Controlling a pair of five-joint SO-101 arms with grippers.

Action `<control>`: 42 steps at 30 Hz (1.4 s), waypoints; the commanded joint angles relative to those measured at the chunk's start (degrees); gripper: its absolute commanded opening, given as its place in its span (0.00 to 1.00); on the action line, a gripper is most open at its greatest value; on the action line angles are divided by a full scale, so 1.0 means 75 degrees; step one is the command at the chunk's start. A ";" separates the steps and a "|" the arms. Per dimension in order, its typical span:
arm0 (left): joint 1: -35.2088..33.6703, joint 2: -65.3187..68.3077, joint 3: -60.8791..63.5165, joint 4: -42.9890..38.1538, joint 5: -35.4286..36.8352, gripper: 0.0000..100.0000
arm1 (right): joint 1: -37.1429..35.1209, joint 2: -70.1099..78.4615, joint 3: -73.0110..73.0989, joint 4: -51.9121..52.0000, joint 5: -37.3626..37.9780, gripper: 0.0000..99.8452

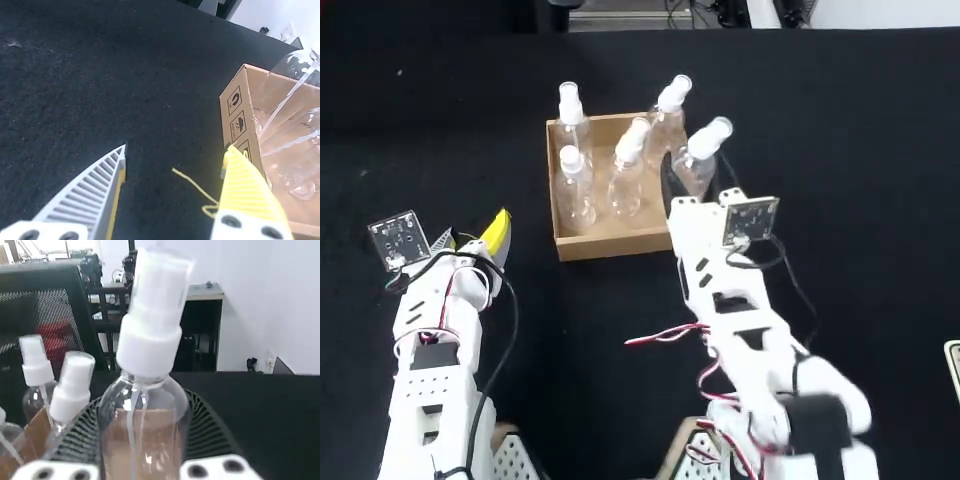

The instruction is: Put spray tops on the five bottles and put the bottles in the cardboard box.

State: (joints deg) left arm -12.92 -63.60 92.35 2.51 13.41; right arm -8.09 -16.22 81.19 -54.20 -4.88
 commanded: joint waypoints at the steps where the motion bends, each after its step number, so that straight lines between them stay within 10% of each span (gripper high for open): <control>1: 0.0053 -0.0047 -0.0064 -0.0176 -0.0023 0.29 | -0.0117 0.0615 -0.0592 -0.0703 0.0000 0.01; 42: 0.0053 -0.0070 -0.0064 -0.0176 -0.0023 0.29 | -0.0070 0.2749 -0.1459 -0.1242 0.0434 0.01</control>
State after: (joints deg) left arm -12.92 -63.60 92.35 2.51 13.41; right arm -9.58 4.44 72.92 -61.76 -1.71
